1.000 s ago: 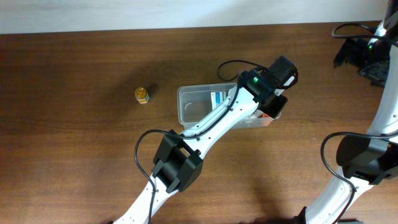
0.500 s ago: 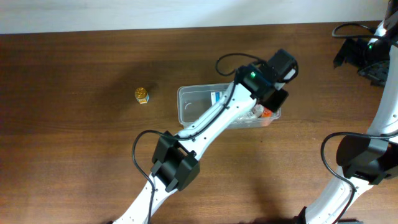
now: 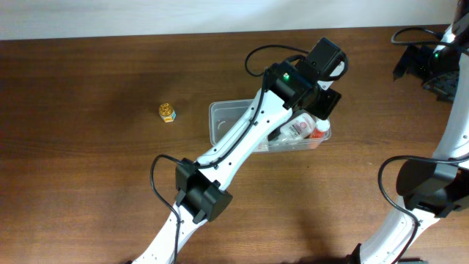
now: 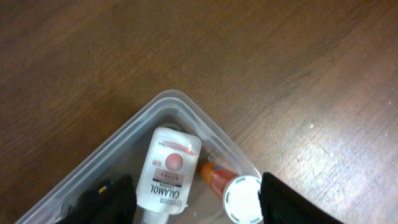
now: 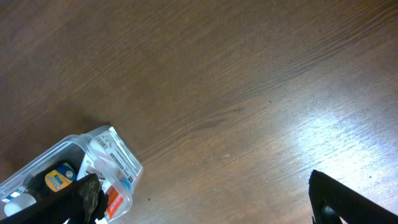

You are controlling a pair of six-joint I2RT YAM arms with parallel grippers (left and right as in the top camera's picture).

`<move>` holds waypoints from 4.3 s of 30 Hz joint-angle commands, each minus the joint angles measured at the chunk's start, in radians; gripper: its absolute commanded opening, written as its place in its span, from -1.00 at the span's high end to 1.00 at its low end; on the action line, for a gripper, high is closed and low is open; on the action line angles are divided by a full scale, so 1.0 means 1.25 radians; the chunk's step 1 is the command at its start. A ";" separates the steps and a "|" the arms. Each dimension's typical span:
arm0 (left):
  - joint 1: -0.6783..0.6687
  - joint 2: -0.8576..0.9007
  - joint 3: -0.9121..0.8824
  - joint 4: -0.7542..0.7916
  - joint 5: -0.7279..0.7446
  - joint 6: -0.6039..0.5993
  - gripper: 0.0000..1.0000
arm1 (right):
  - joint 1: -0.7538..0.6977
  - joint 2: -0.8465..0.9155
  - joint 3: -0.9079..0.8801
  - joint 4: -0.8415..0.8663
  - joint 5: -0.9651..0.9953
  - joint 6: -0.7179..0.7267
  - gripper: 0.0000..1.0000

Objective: Pack container
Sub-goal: 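Move the left gripper back left over the amber jar, then lower the left gripper and grasp the amber jar by its lid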

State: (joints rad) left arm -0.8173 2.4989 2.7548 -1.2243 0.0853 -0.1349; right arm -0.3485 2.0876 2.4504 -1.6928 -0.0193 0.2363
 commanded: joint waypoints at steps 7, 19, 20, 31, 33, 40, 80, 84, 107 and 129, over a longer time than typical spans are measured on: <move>0.063 0.002 0.185 -0.142 -0.003 0.007 -0.98 | -0.004 -0.016 -0.001 -0.004 0.002 0.007 -0.97; 0.348 -0.052 0.300 -0.371 0.003 -0.007 -0.99 | -0.004 -0.016 -0.001 -0.004 0.002 0.007 -0.97; 0.376 -0.052 0.299 -0.371 0.003 -0.008 -0.99 | -0.004 -0.016 -0.001 -0.004 0.002 0.007 -0.97; 0.535 -0.052 0.074 -0.371 0.039 -0.008 -0.99 | -0.004 -0.016 -0.001 -0.004 0.002 0.007 -0.97; 0.547 -0.052 -0.002 -0.370 0.036 -0.008 -0.99 | -0.004 -0.016 -0.001 -0.004 0.002 0.007 -0.97; 0.570 -0.052 -0.207 -0.304 0.018 -0.008 -0.99 | -0.004 -0.016 -0.001 -0.004 0.002 0.007 -0.97; 0.606 -0.047 -0.434 -0.110 -0.060 -0.020 -0.99 | -0.004 -0.016 -0.001 -0.004 0.002 0.007 -0.97; 0.602 -0.047 -0.434 -0.110 -0.060 -0.021 -0.99 | -0.004 -0.016 -0.001 -0.004 0.002 0.007 -0.97; 0.601 -0.047 -0.455 -0.117 -0.059 -0.030 -0.99 | -0.004 -0.016 -0.001 -0.004 0.002 0.007 -0.97; 0.600 -0.047 -0.515 -0.026 -0.060 -0.029 -0.99 | -0.004 -0.016 -0.001 -0.004 0.002 0.007 -0.97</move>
State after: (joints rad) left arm -0.0650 2.4535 2.1174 -1.2633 0.0208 -0.1623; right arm -0.3485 2.0876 2.4504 -1.6928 -0.0193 0.2363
